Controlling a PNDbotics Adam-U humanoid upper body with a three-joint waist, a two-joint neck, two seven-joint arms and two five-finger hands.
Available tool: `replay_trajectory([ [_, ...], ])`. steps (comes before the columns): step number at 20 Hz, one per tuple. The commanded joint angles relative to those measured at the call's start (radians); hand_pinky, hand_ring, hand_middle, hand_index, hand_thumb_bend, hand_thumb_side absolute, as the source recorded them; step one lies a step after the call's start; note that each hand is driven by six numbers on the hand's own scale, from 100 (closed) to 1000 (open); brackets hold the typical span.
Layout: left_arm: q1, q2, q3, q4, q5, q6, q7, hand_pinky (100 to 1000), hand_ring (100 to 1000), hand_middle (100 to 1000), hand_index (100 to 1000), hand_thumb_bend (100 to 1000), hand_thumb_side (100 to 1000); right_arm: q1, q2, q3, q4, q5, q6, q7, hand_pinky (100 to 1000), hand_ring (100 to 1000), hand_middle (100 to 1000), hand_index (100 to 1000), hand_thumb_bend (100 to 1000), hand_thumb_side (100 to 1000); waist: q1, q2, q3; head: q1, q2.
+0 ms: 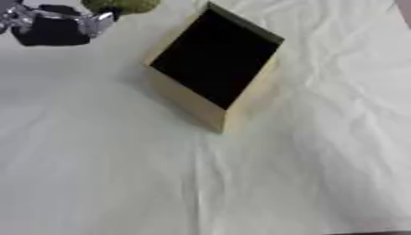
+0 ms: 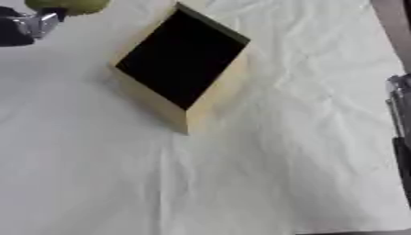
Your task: Pick up objects on the table and place them in the box.
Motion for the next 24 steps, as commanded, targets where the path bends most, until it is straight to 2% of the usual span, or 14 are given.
replay_trajectory([
  [1, -0.057, -0.048, -0.02, 0.056, -0.041, -0.043, -0.012, 332, 254, 179, 461, 204, 100, -0.014, -0.021, -0.004, -0.021, -0.006, -0.002, 0.004, 825, 711, 697, 847, 386, 622, 0.001, -0.03, -0.003, 0.01, 0.003],
  [7, -0.12, -0.146, -0.046, 0.155, -0.076, -0.08, -0.024, 330, 249, 172, 458, 203, 100, -0.021, -0.014, -0.002, -0.021, -0.008, -0.003, 0.006, 825, 711, 697, 847, 386, 622, 0.001, -0.029, -0.011, 0.024, 0.004],
  [14, -0.153, -0.231, -0.067, 0.275, -0.136, -0.112, -0.049, 346, 259, 180, 471, 212, 100, -0.024, -0.007, -0.002, -0.021, -0.01, -0.004, 0.006, 825, 711, 697, 846, 387, 622, 0.001, -0.027, -0.018, 0.023, 0.004],
  [19, -0.162, -0.264, -0.071, 0.348, -0.167, -0.127, -0.06, 377, 286, 203, 496, 235, 100, -0.023, -0.004, -0.002, -0.021, -0.011, -0.004, 0.006, 825, 710, 697, 846, 388, 621, 0.001, -0.028, -0.022, 0.021, 0.003],
  [24, -0.153, -0.276, -0.074, 0.379, -0.168, -0.127, -0.087, 461, 355, 275, 567, 272, 100, -0.021, -0.003, -0.004, -0.021, -0.011, -0.004, 0.004, 825, 710, 697, 846, 389, 621, 0.002, -0.027, -0.023, 0.019, 0.001],
])
